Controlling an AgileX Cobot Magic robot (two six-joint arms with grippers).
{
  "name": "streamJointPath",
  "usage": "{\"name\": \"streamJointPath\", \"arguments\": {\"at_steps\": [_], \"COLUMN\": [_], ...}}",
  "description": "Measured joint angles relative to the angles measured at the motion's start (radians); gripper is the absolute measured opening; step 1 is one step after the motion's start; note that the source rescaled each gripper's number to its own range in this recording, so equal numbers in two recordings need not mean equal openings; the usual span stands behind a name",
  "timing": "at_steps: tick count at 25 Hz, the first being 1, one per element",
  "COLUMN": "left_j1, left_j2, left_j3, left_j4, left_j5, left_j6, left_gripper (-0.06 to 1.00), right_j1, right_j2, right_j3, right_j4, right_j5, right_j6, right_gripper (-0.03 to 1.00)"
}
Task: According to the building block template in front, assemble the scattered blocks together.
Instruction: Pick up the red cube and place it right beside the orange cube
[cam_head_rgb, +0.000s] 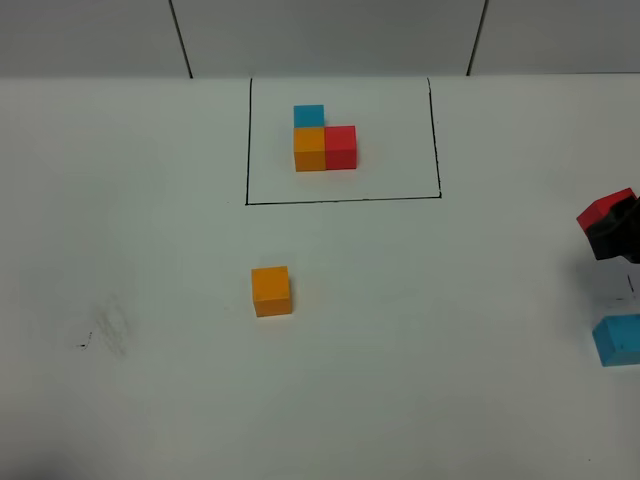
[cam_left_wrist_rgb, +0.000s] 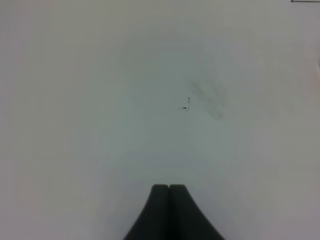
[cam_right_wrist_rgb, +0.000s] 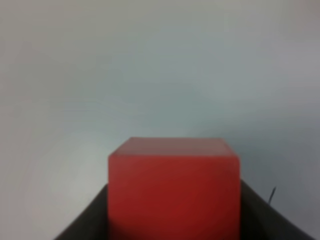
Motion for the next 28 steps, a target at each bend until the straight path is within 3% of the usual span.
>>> {"name": "streamJointPath", "arguments": {"at_steps": [3, 7, 12, 15, 19, 23, 28], "left_j1": [0.000, 0.000, 0.000, 0.000, 0.000, 0.000, 0.000], "left_j2": [0.000, 0.000, 0.000, 0.000, 0.000, 0.000, 0.000], "left_j3": [0.000, 0.000, 0.000, 0.000, 0.000, 0.000, 0.000], "left_j4": [0.000, 0.000, 0.000, 0.000, 0.000, 0.000, 0.000], "left_j5": [0.000, 0.000, 0.000, 0.000, 0.000, 0.000, 0.000], "left_j6": [0.000, 0.000, 0.000, 0.000, 0.000, 0.000, 0.000], "left_gripper": [0.00, 0.00, 0.00, 0.00, 0.00, 0.00, 0.00], "right_j1": [0.000, 0.025, 0.161, 0.262, 0.349, 0.359, 0.359], "right_j2": [-0.090, -0.168, -0.203, -0.204, -0.204, -0.204, -0.203], "right_j3": [0.000, 0.000, 0.000, 0.000, 0.000, 0.000, 0.000], "right_j4": [-0.005, -0.016, -0.110, -0.191, -0.247, -0.244, -0.174], "right_j5": [0.076, 0.164, 0.238, 0.260, 0.262, 0.261, 0.233], "right_j6": [-0.036, -0.190, -0.448, -0.540, -0.549, -0.499, -0.528], "right_gripper": [0.47, 0.47, 0.47, 0.47, 0.47, 0.47, 0.47]}}
